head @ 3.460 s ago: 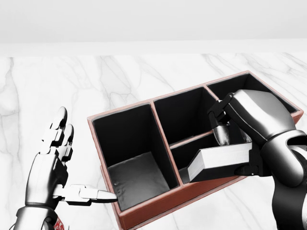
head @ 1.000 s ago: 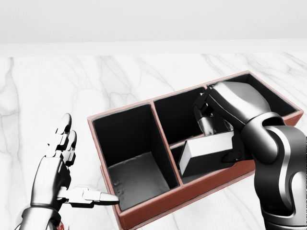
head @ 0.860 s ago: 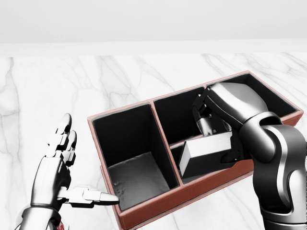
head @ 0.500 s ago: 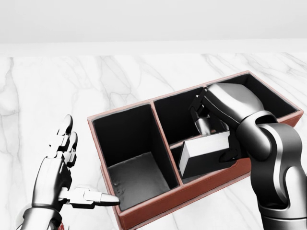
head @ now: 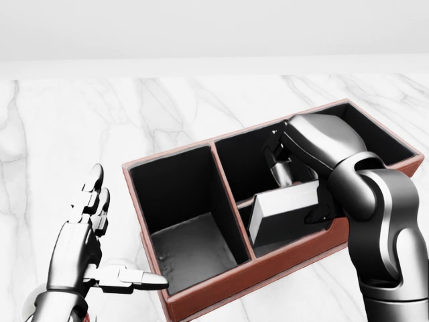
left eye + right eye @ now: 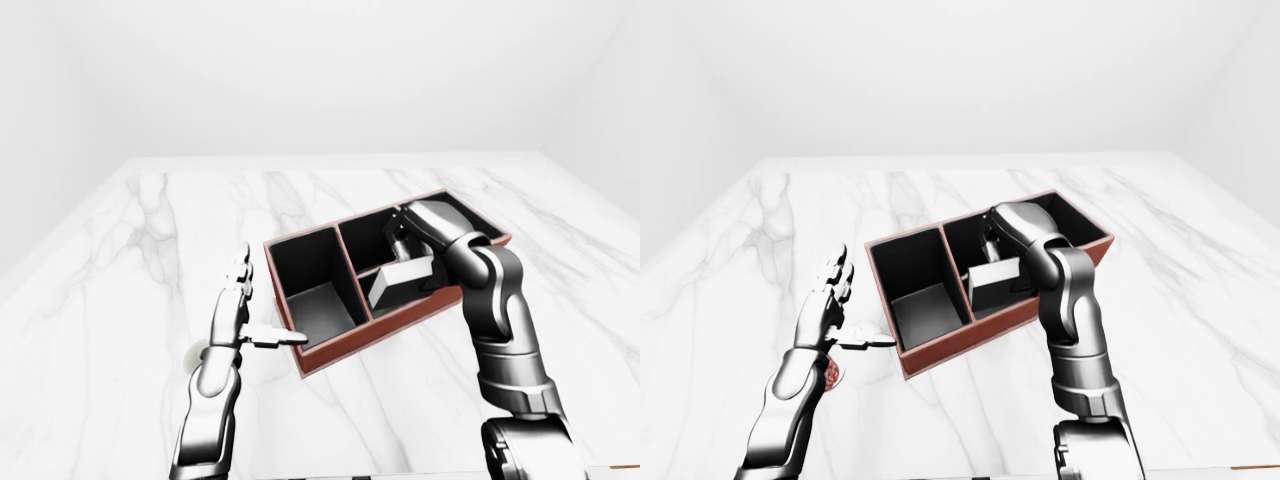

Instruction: Pick up the book and place it in the back compartment of the caddy.

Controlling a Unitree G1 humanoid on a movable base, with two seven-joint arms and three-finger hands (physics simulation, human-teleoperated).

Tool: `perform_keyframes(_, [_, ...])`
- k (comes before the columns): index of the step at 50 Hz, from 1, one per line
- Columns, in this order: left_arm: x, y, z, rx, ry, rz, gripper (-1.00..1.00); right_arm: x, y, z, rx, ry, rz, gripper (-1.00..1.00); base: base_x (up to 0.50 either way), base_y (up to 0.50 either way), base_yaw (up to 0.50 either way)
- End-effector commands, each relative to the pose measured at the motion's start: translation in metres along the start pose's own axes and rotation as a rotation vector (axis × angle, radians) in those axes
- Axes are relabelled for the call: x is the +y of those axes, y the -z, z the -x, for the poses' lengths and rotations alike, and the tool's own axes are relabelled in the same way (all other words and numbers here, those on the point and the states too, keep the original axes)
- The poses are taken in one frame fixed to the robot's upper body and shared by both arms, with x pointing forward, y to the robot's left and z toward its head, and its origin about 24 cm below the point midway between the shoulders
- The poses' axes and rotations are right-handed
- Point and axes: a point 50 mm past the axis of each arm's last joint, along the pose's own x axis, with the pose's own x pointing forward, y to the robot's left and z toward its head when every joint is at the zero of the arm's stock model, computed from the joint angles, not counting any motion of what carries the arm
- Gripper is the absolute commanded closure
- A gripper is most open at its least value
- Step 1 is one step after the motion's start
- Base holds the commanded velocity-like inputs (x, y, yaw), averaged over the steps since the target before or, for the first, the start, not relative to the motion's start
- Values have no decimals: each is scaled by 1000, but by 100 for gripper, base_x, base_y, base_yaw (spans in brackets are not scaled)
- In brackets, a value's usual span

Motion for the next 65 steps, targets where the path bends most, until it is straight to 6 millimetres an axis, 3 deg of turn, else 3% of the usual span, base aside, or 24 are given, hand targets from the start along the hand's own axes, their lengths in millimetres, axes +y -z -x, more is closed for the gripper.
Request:
perform_keyframes(1, [0, 1, 0, 5, -1, 0, -100, -5, 0, -2, -3, 32, 6, 100, 0, 0, 0])
perform_keyframes(65, [-1, 4, 0, 15, 0, -2, -100, 3, 15, -20, 15, 59, 2, 100, 0, 0, 0])
